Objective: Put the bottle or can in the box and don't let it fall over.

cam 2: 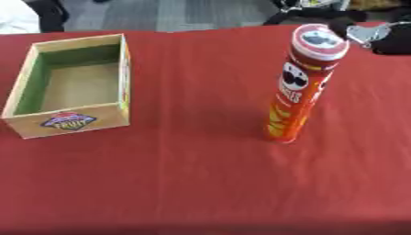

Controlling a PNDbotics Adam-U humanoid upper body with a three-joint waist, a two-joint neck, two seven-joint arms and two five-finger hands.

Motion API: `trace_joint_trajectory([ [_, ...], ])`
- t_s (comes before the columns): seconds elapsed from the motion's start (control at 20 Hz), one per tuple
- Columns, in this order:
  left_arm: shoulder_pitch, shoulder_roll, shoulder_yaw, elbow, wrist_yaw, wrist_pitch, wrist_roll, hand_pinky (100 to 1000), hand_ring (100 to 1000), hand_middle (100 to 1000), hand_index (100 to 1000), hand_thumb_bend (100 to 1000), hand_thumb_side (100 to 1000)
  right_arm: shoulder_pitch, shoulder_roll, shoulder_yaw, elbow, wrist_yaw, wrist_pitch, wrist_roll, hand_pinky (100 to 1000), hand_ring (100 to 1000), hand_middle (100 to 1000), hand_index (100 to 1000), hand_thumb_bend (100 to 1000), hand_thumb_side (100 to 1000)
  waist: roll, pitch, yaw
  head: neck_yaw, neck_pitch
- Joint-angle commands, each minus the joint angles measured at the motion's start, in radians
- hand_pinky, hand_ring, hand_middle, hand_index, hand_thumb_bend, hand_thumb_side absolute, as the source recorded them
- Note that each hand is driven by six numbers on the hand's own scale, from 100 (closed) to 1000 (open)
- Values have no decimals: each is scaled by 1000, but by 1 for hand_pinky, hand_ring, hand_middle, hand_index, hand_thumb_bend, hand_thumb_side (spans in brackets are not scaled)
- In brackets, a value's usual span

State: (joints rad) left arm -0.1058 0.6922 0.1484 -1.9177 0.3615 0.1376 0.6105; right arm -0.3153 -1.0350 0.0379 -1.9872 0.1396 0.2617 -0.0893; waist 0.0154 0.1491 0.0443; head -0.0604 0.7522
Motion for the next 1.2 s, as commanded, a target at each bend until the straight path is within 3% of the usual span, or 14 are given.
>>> trace_joint_trajectory([
  [0.05,-14,23,12,-19,-5,-1,1,911,837,785,759,558,750,-9,-40,0,-13,-3,0,17,862,903,880,894,543,368,-1,-12,0,-22,-20],
  [0.4,-16,24,10,-19,-4,0,-2,911,837,785,759,559,750,-19,-42,16,-13,8,8,58,863,905,881,896,545,376,0,-14,0,-37,-32],
  [0.5,-20,25,8,-20,-3,0,-4,911,837,786,758,559,749,-20,-50,35,-13,5,10,70,867,909,883,899,550,413,3,-14,2,-55,-61],
  [0.65,-22,25,6,-20,-2,2,-6,911,837,786,758,558,749,-40,-46,70,-13,10,25,108,870,909,883,899,549,425,5,-15,1,-64,-76],
  [1.2,-25,22,4,-18,0,2,-9,912,837,787,758,559,748,-73,-21,121,-13,23,62,182,875,909,887,905,541,461,7,-16,2,-76,-92],
])
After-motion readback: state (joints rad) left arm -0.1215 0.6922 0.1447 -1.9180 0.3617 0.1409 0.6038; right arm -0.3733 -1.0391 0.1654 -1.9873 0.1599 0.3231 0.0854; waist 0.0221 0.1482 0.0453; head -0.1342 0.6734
